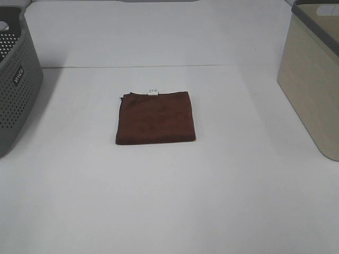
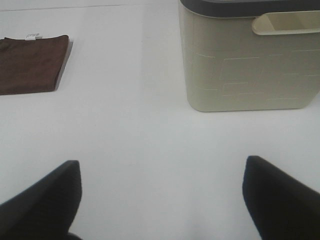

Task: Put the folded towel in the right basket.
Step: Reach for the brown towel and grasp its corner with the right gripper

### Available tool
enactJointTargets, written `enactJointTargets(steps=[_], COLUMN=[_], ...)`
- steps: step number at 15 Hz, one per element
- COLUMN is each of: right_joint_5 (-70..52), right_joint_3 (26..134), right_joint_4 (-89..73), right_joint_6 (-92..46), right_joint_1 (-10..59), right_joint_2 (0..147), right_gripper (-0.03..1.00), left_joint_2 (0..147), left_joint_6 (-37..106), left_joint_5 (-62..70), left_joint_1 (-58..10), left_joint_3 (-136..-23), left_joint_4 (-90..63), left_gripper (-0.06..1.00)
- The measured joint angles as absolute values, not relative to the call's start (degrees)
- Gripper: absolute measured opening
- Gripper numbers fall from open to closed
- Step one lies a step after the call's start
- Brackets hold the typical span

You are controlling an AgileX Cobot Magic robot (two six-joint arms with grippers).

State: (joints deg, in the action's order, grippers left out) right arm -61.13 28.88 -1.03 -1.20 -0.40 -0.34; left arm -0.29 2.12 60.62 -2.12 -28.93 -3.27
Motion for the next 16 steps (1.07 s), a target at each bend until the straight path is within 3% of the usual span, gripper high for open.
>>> enactJointTargets(steps=[16], right_joint_5=[-61.1], right_joint_3=[28.9], right_joint_4=[-1.0], right_joint_6=[-1.2], right_joint_1=[-0.4], right_joint_2=[-0.3], right_gripper=[0.82], left_joint_2=[-0.3], left_joint_6=[2.1], left_joint_5=[60.6], left_joint_1=[-2.1], left_joint_3=[-28.9], left_joint_4=[-3.3], left_gripper=[0.88])
